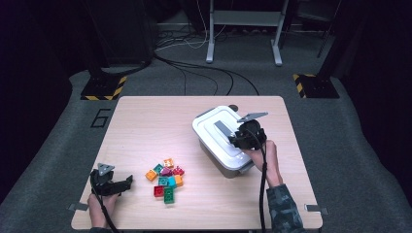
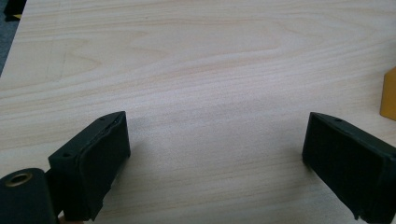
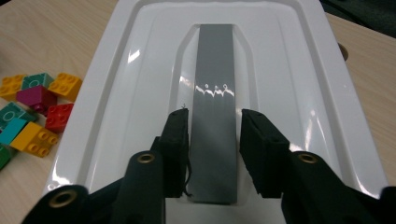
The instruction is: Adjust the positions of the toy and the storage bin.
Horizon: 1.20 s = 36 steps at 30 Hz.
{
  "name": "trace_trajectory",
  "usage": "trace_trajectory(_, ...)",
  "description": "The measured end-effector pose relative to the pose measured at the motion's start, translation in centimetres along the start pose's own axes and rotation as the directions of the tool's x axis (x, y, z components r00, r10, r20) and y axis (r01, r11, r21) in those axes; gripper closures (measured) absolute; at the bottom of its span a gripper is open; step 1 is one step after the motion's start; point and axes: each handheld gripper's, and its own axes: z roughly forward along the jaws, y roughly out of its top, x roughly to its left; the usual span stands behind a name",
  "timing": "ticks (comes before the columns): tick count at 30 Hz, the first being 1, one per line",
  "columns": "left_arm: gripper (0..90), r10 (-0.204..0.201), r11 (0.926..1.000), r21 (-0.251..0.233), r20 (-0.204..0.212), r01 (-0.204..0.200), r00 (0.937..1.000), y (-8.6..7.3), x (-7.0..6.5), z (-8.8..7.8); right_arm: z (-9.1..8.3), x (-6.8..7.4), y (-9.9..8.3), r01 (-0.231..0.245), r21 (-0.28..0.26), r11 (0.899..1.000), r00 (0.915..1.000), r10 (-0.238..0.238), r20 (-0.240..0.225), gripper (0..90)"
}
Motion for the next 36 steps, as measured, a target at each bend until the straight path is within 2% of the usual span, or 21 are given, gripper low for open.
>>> trace_trajectory(2,7.0,0.000,1.0000,0.000,0.000,0.000,1.0000,0.0,0.0,0.0,0.2,0.2,0.2,-0.004,0.005,1.000,1.0000,0.004,0.000,57.1)
trace_trajectory(3,7.1,0.000,1.0000,0.000,0.000,0.000,1.0000,0.0,0.0,0.0,0.7,0.4,0.6,0.008,0.003,1.000,0.9995,-0.008,0.030,56.1)
trace_trajectory(6,7.1,0.000,1.0000,0.000,0.000,0.000,1.0000,0.0,0.0,0.0,1.0,0.6,0.9,0.016,-0.003,1.000,0.9996,-0.016,0.023,60.4)
trace_trajectory(7,7.1,0.001,1.0000,0.000,0.000,-0.001,1.0000,0.0,0.0,0.0,1.2,0.8,1.0,0.018,-0.003,1.000,0.9992,-0.018,0.036,64.3)
trace_trajectory(9,7.1,0.000,1.0000,0.000,0.000,0.000,1.0000,0.0,0.0,0.0,1.2,0.8,0.9,0.017,-0.012,1.000,0.9989,-0.017,0.044,65.8)
trace_trajectory(18,7.3,0.001,1.0000,-0.001,0.000,-0.001,1.0000,0.0,0.0,0.0,1.4,0.8,1.1,0.011,-0.016,1.000,0.9990,-0.010,0.043,66.4)
trace_trajectory(22,7.3,0.001,1.0000,-0.001,0.000,-0.001,1.0000,0.0,0.0,0.0,1.5,0.9,0.9,0.024,-0.042,0.999,0.9994,-0.023,0.027,66.5)
trace_trajectory(23,7.3,0.001,1.0000,-0.001,0.000,-0.001,1.0000,0.0,0.0,0.0,1.7,0.9,0.9,0.029,-0.052,0.998,0.9996,-0.029,0.007,66.5)
trace_trajectory(36,7.3,0.002,1.0000,0.000,0.000,-0.002,1.0000,0.0,0.0,0.0,2.4,1.8,1.5,0.044,-0.049,0.998,0.9981,-0.046,-0.041,66.5)
